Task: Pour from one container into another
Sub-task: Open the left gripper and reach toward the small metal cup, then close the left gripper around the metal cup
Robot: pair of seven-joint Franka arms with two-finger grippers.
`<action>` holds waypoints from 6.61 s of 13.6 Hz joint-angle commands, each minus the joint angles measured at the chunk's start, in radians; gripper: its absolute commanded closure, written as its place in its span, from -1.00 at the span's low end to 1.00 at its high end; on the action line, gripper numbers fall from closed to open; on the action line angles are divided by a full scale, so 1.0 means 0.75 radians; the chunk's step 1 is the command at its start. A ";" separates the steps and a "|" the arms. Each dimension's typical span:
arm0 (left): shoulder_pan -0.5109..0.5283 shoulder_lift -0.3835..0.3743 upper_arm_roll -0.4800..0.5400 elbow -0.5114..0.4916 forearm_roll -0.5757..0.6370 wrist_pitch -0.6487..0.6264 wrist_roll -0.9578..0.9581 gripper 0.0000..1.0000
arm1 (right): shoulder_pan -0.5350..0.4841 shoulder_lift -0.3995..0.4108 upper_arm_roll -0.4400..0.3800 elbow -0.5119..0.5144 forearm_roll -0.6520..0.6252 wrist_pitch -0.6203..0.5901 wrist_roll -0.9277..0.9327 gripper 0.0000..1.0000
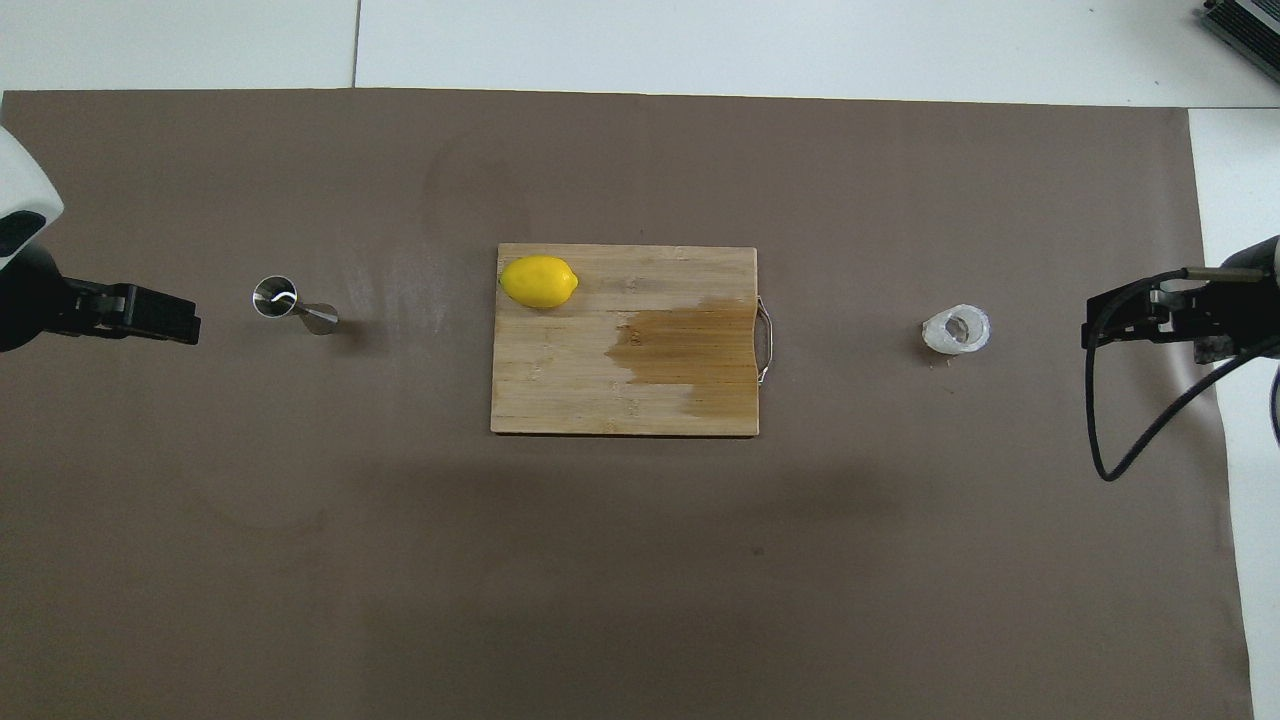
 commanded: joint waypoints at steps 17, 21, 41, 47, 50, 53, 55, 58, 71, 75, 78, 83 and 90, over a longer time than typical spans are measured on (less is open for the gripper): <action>0.152 0.041 0.010 -0.233 -0.377 0.126 -0.677 -1.00 | -0.019 -0.012 0.007 -0.003 0.030 -0.008 -0.023 -1.00; 0.181 0.047 0.010 -0.397 -0.598 0.349 -1.096 -1.00 | -0.019 -0.012 0.007 -0.003 0.030 -0.008 -0.023 -1.00; 0.254 0.090 0.008 -0.906 -1.676 1.094 -1.695 -1.00 | -0.019 -0.012 0.007 -0.003 0.030 -0.008 -0.023 -1.00; 0.199 0.153 0.008 -0.892 -1.905 1.178 -1.588 -1.00 | -0.019 -0.012 0.007 -0.003 0.030 -0.008 -0.023 -1.00; 0.201 0.159 0.008 -0.888 -1.942 1.180 -1.584 -1.00 | -0.019 -0.012 0.007 -0.003 0.030 -0.008 -0.023 -1.00; 0.211 0.161 0.008 -0.884 -1.942 1.180 -1.578 -1.00 | -0.019 -0.012 0.007 -0.003 0.030 -0.008 -0.023 -1.00; 0.219 0.163 0.008 -0.886 -1.942 1.180 -1.570 -1.00 | -0.019 -0.014 0.007 -0.003 0.030 -0.010 -0.023 -1.00; 0.223 0.167 0.008 -0.886 -1.944 1.186 -1.568 -1.00 | -0.019 -0.012 0.007 -0.003 0.030 -0.008 -0.023 -1.00; 0.170 0.186 0.004 -0.874 -2.316 1.272 -1.425 -1.00 | -0.019 -0.012 0.007 -0.003 0.030 -0.008 -0.023 -1.00; 0.168 0.188 0.006 -0.870 -2.337 1.278 -1.423 -0.69 | -0.019 -0.012 0.007 -0.003 0.030 -0.008 -0.023 -1.00; 0.168 0.190 0.006 -0.870 -2.337 1.291 -1.421 -0.56 | -0.019 -0.012 0.007 -0.003 0.030 -0.008 -0.023 -1.00; 0.170 0.186 0.004 -0.874 -2.337 1.287 -1.421 -0.22 | -0.019 -0.012 0.007 -0.003 0.030 -0.008 -0.023 -1.00; 0.172 0.186 0.004 -0.874 -2.337 1.289 -1.423 0.52 | -0.019 -0.012 0.007 -0.003 0.030 -0.008 -0.023 -1.00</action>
